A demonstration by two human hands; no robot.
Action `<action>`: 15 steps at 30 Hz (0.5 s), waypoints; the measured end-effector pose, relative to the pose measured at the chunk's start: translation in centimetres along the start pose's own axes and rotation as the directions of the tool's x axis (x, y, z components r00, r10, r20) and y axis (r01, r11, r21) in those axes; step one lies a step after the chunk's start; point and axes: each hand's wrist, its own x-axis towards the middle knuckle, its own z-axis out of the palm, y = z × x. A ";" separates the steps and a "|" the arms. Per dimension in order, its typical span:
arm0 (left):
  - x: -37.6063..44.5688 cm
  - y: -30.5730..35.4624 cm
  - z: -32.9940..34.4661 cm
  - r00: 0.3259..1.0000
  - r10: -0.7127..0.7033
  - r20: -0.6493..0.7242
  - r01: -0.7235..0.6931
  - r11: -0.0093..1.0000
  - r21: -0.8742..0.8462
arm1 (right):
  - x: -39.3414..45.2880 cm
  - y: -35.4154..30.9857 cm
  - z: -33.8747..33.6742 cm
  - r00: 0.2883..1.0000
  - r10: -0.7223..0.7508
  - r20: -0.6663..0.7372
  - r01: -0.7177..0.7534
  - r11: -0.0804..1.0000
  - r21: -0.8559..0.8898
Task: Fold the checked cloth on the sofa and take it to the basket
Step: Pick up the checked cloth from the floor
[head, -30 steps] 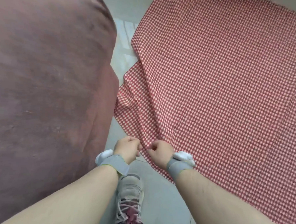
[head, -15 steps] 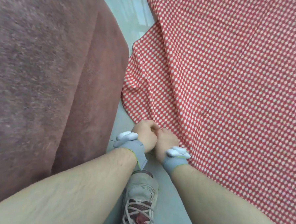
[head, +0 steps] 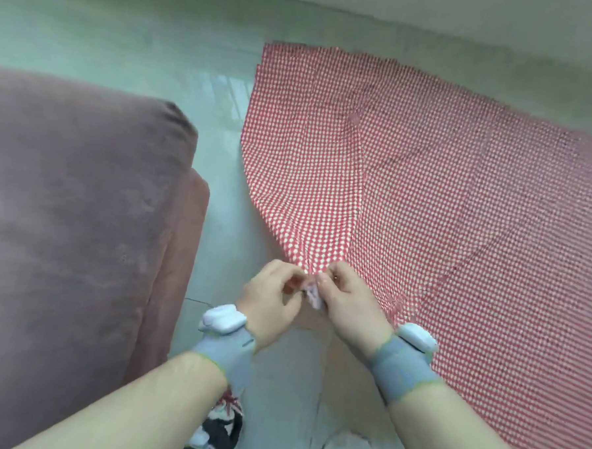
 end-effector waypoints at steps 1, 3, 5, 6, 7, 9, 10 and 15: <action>-0.5 3.5 -1.0 0.998 -0.005 -0.055 0.004 1.000 -0.031 | -2.2 -2.7 -2.4 1.000 -0.014 -0.013 0.015 0.999 0.031; -1.7 8.3 -2.3 0.993 -0.024 -0.120 0.015 0.997 -0.078 | -5.6 -6.6 -5.4 1.000 -0.025 -0.006 0.026 0.991 0.132; -3.0 14.8 -3.9 0.990 0.018 -0.140 -0.035 0.992 -0.125 | -9.8 -11.1 -9.3 0.999 -0.033 -0.008 0.034 0.983 0.183; -3.8 17.8 -4.6 0.990 0.043 -0.134 -0.062 0.988 -0.143 | -12.0 -13.2 -11.1 0.999 -0.042 -0.008 0.043 0.977 0.210; -4.5 20.7 -5.2 0.991 0.056 -0.118 -0.074 0.985 -0.155 | -13.9 -14.9 -12.6 0.998 -0.071 0.004 0.067 0.968 0.244; -6.1 26.4 -6.7 0.993 0.050 -0.109 -0.069 0.981 -0.182 | -17.9 -18.6 -15.8 0.993 -0.119 -0.024 0.122 0.962 0.246; -7.2 29.6 -7.5 0.992 0.046 -0.120 -0.070 0.977 -0.202 | -20.5 -20.7 -17.6 0.988 -0.145 -0.046 0.151 0.963 0.221; -10.7 38.6 -10.7 0.993 0.024 -0.119 -0.048 0.977 -0.207 | -28.4 -26.6 -23.1 0.967 -0.249 -0.059 0.255 0.958 0.134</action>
